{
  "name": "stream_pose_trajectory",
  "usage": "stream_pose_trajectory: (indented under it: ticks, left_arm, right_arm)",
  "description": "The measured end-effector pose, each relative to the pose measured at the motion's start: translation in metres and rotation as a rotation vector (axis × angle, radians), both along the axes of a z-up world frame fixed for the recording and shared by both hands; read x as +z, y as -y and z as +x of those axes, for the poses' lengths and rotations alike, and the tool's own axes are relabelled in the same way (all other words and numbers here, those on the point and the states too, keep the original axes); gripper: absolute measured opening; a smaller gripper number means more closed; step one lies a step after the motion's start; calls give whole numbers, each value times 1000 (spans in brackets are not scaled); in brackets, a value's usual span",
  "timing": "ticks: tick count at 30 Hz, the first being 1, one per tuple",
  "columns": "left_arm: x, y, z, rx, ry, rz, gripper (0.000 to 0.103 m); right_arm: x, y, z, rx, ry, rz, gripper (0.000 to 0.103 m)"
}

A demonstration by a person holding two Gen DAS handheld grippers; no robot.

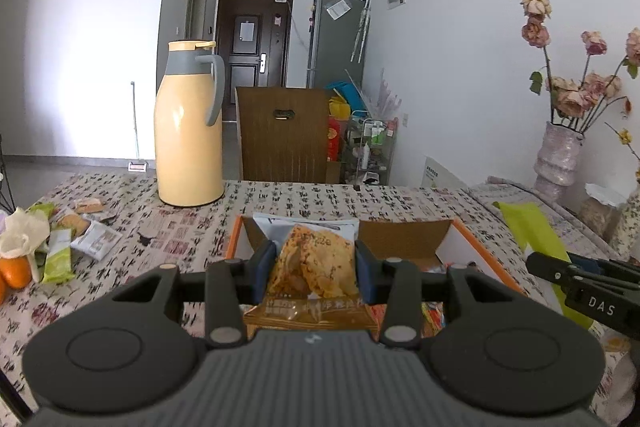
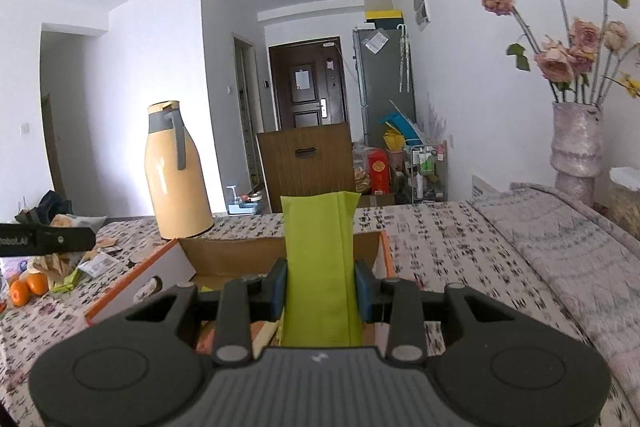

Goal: Organize snacks
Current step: 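Carry both packets into the cardboard box and open both tools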

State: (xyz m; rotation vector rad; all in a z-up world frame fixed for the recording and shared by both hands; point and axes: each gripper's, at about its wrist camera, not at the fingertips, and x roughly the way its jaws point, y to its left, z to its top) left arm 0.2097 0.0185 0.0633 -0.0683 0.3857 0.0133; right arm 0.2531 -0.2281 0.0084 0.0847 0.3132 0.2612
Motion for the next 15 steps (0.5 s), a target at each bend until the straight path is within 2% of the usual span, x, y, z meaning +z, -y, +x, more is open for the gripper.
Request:
stream_pose_trajectory:
  ticks: [7,15]
  left_arm:
    - [-5,-1,44,33,-30,12,42]
    - [-32,-9,70,74,-91,-1,42]
  right_arm:
    - [2,-17,45,20,-9,-28,33]
    - [-23,-26,71,31,-64,-13,33]
